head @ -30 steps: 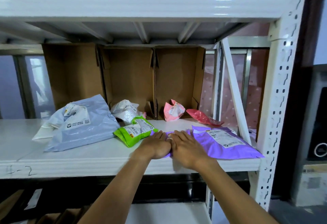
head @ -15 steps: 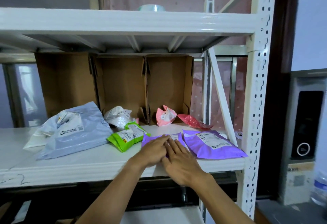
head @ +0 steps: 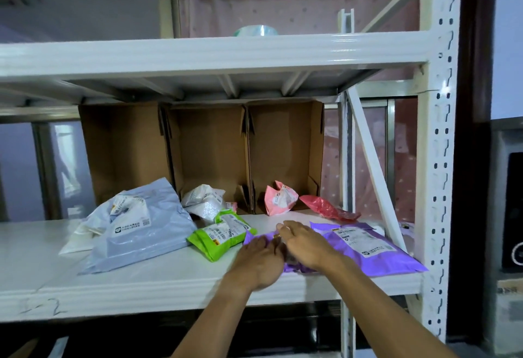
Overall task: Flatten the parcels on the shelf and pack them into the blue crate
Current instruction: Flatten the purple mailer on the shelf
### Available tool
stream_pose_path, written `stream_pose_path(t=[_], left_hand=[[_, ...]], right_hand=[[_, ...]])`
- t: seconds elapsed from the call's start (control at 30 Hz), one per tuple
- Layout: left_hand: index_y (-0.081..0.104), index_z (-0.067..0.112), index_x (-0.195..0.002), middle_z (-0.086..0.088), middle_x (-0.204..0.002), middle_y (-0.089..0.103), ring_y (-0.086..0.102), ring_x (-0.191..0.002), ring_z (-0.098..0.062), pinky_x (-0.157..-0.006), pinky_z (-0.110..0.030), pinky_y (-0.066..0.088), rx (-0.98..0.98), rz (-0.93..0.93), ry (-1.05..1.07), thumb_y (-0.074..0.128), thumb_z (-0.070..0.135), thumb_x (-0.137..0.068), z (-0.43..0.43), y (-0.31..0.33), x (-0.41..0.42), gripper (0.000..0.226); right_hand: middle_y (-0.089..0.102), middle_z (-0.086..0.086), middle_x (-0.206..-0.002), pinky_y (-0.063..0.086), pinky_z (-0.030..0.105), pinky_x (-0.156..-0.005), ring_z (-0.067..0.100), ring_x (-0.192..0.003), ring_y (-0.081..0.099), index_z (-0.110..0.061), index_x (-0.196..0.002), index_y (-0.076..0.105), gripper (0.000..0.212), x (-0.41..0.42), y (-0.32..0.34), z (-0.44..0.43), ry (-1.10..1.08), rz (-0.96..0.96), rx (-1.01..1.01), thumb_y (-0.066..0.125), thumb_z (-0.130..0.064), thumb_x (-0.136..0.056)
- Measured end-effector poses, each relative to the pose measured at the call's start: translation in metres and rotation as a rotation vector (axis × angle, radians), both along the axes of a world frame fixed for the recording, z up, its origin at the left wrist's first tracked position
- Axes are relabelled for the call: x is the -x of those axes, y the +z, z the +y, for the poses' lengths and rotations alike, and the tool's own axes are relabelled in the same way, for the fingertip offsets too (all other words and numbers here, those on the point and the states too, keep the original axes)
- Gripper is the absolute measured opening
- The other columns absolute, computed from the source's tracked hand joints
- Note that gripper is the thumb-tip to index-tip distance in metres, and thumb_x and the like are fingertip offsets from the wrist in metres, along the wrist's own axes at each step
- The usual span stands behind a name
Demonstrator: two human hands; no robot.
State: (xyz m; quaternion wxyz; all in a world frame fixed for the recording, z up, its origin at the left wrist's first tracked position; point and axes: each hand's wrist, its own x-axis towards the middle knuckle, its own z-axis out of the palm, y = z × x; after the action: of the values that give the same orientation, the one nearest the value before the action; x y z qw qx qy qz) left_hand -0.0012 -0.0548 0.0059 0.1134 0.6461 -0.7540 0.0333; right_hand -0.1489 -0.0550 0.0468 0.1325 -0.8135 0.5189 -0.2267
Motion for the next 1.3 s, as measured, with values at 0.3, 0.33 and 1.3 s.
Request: stream_pose_path(t=[0.3, 0.33, 1.3], left_hand=[[0.016, 0.008, -0.156, -0.027, -0.160, 0.019, 0.012, -0.149, -0.045, -0.120, -0.057, 0.014, -0.082, -0.154, 0.036, 0.002, 0.038, -0.079, -0.025, -0.015, -0.004, 0.084], [0.016, 0.009, -0.157, -0.026, -0.161, 0.019, 0.011, -0.150, -0.044, -0.121, -0.056, 0.014, -0.087, -0.157, 0.037, 0.002, 0.038, -0.079, -0.027, -0.015, -0.005, 0.084], [0.031, 0.000, -0.150, -0.020, -0.150, 0.040, 0.040, -0.136, -0.033, -0.110, -0.042, 0.035, -0.093, -0.035, -0.025, 0.032, 0.022, -0.107, 0.005, 0.024, 0.014, 0.048]], right_hand=[[0.044, 0.014, -0.148, 0.020, 0.054, -0.117, 0.030, -0.139, 0.036, -0.003, -0.138, 0.047, 0.041, -0.009, -0.024, -0.029, -0.021, 0.124, 0.033, 0.023, -0.014, -0.106], [0.047, 0.014, -0.146, 0.021, 0.053, -0.117, 0.030, -0.137, 0.038, -0.004, -0.136, 0.048, 0.041, -0.010, -0.025, -0.031, -0.018, 0.135, 0.039, 0.023, -0.015, -0.106], [0.057, 0.016, -0.132, 0.025, 0.053, -0.115, 0.032, -0.126, 0.046, -0.010, -0.132, 0.047, 0.038, -0.007, -0.028, -0.037, 0.051, 0.338, 0.215, 0.022, -0.018, -0.105]])
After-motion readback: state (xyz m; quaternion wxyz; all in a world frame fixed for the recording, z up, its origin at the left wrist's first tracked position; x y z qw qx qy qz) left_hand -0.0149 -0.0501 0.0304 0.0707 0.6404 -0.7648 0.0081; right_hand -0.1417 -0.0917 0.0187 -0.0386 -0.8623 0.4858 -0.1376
